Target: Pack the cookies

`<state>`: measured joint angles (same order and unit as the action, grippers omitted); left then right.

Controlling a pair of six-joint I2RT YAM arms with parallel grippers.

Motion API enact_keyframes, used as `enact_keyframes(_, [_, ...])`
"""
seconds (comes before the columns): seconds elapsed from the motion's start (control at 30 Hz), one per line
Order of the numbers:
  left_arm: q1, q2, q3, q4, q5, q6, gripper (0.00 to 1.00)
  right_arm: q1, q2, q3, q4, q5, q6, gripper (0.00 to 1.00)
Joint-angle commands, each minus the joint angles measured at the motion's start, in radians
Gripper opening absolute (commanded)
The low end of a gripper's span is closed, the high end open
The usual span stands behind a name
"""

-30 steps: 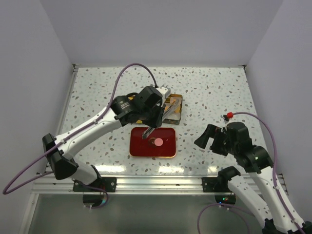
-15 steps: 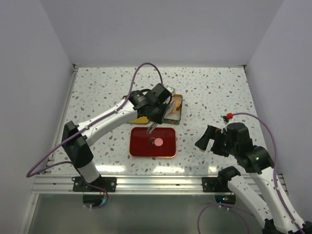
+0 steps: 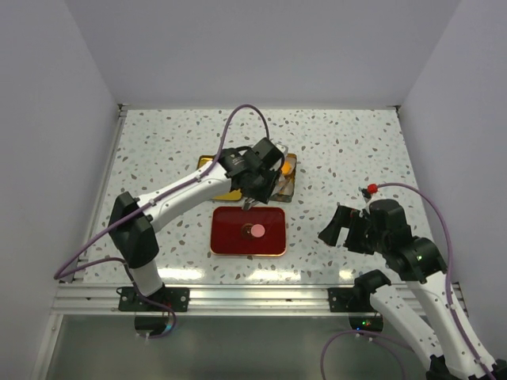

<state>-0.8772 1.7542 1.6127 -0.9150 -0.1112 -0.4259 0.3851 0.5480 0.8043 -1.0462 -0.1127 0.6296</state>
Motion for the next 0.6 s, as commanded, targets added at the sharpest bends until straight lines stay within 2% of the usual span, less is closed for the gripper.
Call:
enact_keyframes(0.0, [0.003, -0.005, 0.033, 0.047, -0.019, 0.007, 0.45, 0.001, 0.006, 0.038, -0.009, 0.021, -0.024, 0.99])
enact_keyframes(0.17, [0.004, -0.042, 0.062, -0.005, -0.068, -0.01, 0.46, 0.0, 0.001, 0.012, 0.014, -0.018, -0.01, 0.99])
enact_keyframes(0.3, [0.05, -0.142, 0.052, -0.039, -0.094, -0.008, 0.47, 0.001, -0.013, 0.007, 0.003, -0.024, -0.008, 0.99])
enact_keyframes(0.57, [0.312, -0.36, -0.151, -0.055, -0.154, 0.035, 0.54, 0.001, -0.079, -0.025, -0.014, -0.036, 0.035, 0.99])
